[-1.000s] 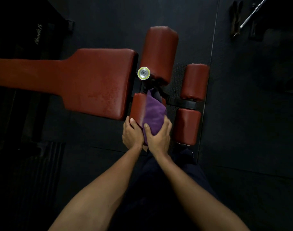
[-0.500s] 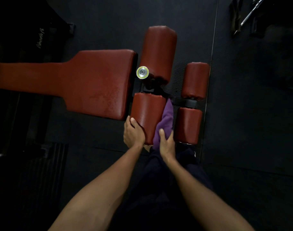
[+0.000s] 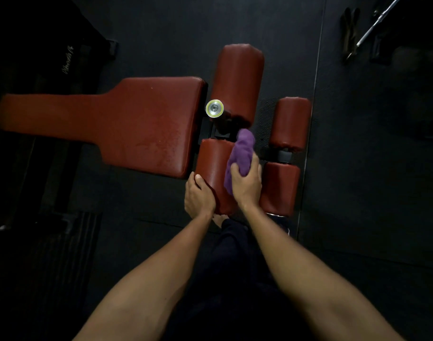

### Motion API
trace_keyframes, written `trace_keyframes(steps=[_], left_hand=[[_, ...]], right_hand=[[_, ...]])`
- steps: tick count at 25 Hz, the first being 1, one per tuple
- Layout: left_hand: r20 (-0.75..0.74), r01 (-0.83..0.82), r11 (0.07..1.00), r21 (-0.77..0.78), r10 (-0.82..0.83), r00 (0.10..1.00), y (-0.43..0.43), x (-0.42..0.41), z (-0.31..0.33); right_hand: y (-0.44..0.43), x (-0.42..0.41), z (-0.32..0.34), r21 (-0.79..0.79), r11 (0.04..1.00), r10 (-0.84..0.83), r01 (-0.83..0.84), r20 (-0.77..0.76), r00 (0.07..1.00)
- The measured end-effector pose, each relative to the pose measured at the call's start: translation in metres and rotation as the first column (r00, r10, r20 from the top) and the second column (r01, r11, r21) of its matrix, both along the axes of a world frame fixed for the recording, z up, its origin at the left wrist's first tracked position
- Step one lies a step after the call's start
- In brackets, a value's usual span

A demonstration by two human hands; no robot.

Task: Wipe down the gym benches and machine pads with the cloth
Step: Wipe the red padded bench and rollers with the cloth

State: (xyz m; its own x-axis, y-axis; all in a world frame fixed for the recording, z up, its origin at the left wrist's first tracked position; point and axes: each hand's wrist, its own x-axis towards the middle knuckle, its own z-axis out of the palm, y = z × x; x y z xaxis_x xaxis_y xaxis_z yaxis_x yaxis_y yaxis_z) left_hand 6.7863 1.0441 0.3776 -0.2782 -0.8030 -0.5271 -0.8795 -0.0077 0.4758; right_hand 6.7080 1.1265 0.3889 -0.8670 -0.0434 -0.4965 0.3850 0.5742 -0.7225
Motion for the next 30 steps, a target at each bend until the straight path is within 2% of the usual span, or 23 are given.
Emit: trace_keyframes(steps=[3, 5, 10, 14, 17, 23, 30], left_hand=[[-0.009, -0.004, 1.0, 0.018, 0.004, 1.0, -0.001, -0.001, 0.001], [-0.021, -0.004, 0.999, 0.04, 0.005, 1.0, -0.003, -0.003, 0.004], [-0.077, 0.056, 0.99, 0.128, -0.046, 0.996, -0.017, 0.003, 0.014], [-0.132, 0.167, 0.985, 0.044, -0.16, 0.978, -0.02, 0.014, 0.04], [-0.163, 0.168, 0.985, 0.023, -0.162, 0.973, -0.017, 0.024, 0.061], [-0.079, 0.157, 0.987, -0.032, -0.159, 0.984, -0.034, 0.054, 0.077], [-0.033, 0.125, 0.99, -0.062, -0.127, 0.991, -0.089, 0.086, 0.082]], right_hand=[[0.018, 0.06, 0.008, 0.005, 0.996, 0.093, -0.092, -0.044, 0.995], [0.022, 0.072, 0.012, 0.055, 0.986, 0.163, -0.159, -0.077, 0.984], [0.022, 0.048, 0.034, 0.169, 0.91, 0.4, -0.379, -0.113, 0.91], [0.016, 0.032, 0.064, 0.222, 0.835, 0.533, -0.503, -0.098, 0.841], [0.014, 0.027, 0.078, 0.257, 0.767, 0.628, -0.588, -0.109, 0.771], [-0.008, 0.04, 0.095, 0.287, 0.674, 0.735, -0.681, -0.165, 0.658], [-0.064, 0.049, 0.105, 0.326, 0.593, 0.799, -0.736, -0.123, 0.589]])
